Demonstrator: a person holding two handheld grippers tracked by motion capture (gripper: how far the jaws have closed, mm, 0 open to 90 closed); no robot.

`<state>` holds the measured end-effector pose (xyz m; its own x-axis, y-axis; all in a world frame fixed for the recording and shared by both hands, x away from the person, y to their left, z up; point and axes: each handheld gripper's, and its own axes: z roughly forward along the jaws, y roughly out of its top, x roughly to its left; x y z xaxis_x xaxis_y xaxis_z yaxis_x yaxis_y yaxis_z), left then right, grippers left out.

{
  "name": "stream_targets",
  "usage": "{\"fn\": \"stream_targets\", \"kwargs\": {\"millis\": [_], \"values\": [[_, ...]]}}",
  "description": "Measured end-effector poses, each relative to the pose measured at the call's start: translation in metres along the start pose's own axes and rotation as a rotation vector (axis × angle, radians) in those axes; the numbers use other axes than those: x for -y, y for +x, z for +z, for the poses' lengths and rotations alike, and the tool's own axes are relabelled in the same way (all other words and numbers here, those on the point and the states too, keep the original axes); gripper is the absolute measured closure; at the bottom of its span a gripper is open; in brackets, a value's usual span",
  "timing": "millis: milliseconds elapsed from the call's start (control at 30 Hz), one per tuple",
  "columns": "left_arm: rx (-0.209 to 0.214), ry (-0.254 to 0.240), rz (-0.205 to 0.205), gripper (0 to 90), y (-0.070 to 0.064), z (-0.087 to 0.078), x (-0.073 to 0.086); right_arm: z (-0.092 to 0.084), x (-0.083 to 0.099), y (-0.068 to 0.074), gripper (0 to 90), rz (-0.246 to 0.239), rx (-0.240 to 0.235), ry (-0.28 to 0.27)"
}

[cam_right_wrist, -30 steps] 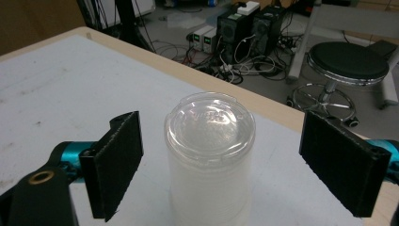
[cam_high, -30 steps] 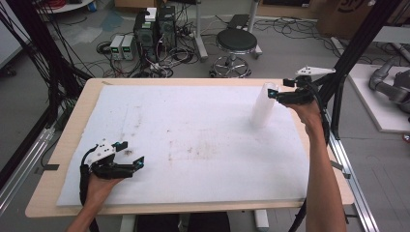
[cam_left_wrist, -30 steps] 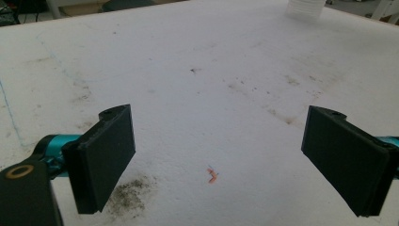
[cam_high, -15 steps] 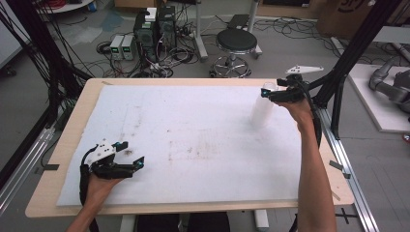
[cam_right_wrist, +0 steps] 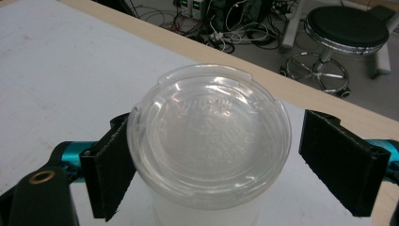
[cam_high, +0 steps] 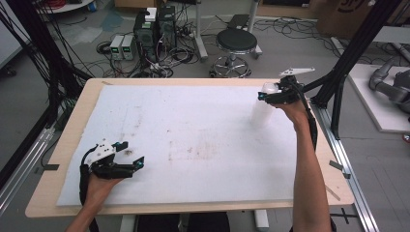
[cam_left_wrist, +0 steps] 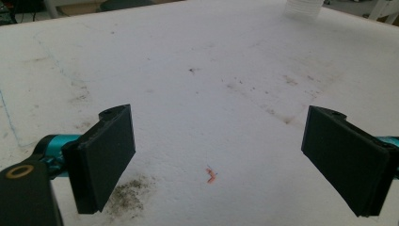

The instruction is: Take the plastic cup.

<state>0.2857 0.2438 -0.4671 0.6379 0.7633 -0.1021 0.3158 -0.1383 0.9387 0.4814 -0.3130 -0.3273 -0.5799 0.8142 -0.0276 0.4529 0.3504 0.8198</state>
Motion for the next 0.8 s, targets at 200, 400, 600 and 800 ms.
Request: {"fn": "stream_targets", "kwargs": {"millis": [200, 400, 600, 800], "values": [[0.001, -0.002, -0.001, 10.1, 0.0007, -0.0003, 0.0001, 0.0038, 0.0011, -0.0002, 14.2, 0.001, 0.003, 0.021], [0.003, -0.001, -0.003, 10.1, 0.0005, 0.0, 0.0001, 0.0055, 0.0015, 0.0004, 14.7, 0.001, 0.011, 0.036], [0.004, 0.002, -0.003, 10.1, 0.0009, 0.0001, -0.0001, 0.0057, 0.0007, 0.0024, 20.0, -0.01, 0.002, 0.031], [0.004, 0.004, -0.004, 10.1, 0.0009, 0.0005, -0.0002, 0.005, 0.0013, 0.002, 24.2, -0.004, -0.005, 0.041]]}}
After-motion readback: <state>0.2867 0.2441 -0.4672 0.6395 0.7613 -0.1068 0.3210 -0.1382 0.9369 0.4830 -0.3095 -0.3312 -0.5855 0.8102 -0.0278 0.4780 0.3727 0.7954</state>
